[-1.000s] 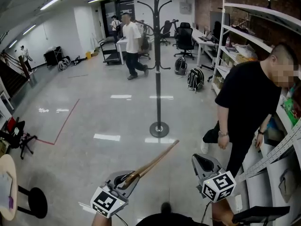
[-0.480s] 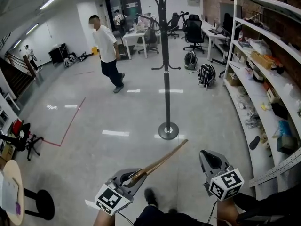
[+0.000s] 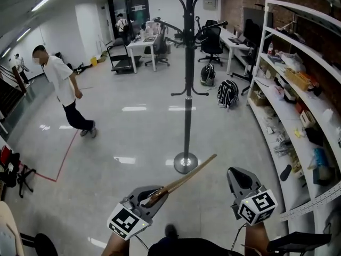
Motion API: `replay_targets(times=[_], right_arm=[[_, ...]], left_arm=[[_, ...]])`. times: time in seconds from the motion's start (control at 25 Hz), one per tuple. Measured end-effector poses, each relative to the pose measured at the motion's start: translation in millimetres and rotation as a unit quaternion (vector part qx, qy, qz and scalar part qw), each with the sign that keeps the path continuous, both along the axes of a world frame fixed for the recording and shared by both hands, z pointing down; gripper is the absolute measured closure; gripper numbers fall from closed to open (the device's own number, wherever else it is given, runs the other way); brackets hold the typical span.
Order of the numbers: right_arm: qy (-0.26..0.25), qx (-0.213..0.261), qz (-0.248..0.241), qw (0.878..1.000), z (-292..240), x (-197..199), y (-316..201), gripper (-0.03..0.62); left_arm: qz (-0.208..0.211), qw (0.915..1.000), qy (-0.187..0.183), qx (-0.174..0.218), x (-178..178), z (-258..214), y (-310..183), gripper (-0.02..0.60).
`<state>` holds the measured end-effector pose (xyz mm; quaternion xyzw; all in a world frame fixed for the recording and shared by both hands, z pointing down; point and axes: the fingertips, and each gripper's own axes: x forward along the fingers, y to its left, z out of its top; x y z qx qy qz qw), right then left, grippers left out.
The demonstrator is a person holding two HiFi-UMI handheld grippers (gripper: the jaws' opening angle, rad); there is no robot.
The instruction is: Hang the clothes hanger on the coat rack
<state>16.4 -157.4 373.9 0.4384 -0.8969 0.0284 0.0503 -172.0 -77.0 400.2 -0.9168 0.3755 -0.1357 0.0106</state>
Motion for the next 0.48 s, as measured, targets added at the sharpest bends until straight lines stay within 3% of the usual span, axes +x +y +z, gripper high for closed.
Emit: replay_targets(times=[0.28, 0.48], right_arm=[[-0.003, 0.003, 0.051, 0.999, -7.7, -24.5, -70.0, 0.585], [0.007, -0.006, 0.065, 0.998, -3.8, -16.5, -126.6, 0.585]], left_arm=[[0.037, 0.9993, 0.007, -0.003, -34.5, -3.9, -79.0, 0.529], [0.057, 0.9982, 0.011, -0.018, -22.8, 1.6, -142.8, 0.529]])
